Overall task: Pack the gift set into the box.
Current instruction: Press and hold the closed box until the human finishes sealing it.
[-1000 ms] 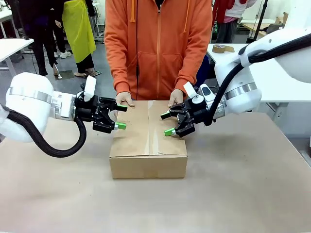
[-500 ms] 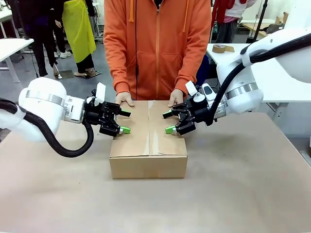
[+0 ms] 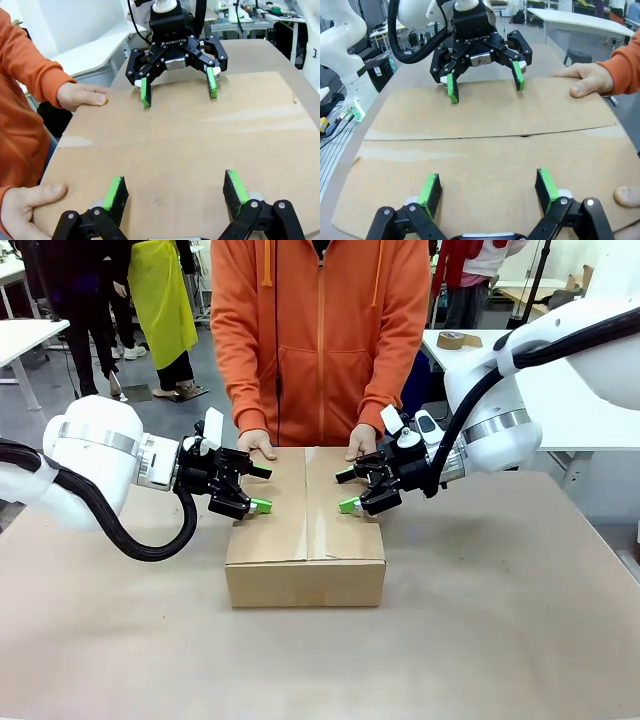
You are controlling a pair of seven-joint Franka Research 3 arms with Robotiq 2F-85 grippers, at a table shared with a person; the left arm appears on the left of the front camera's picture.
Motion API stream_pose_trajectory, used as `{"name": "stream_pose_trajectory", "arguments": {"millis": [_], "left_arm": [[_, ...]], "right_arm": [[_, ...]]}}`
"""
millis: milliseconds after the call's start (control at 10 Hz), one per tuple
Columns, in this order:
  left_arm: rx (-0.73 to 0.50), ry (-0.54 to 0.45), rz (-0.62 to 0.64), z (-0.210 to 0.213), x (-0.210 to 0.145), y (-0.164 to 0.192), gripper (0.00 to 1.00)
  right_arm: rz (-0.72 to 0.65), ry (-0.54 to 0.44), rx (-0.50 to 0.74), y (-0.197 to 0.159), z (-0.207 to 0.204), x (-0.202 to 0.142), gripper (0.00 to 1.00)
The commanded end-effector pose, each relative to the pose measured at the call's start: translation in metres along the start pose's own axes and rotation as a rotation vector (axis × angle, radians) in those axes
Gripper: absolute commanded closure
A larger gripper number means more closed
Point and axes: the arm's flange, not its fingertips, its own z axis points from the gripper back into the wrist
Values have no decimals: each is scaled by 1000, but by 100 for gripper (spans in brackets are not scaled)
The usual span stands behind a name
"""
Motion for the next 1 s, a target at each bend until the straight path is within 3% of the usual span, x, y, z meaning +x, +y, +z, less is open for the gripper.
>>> {"name": "stream_pose_trajectory", "arguments": {"millis": [0, 900], "left_arm": [[0, -6, -11, 1, -3, -2, 0], [0, -6, -11, 1, -3, -2, 0]], "right_arm": [[8, -1, 2, 0, -1, -3, 0], [8, -1, 2, 0, -1, -3, 0]]}}
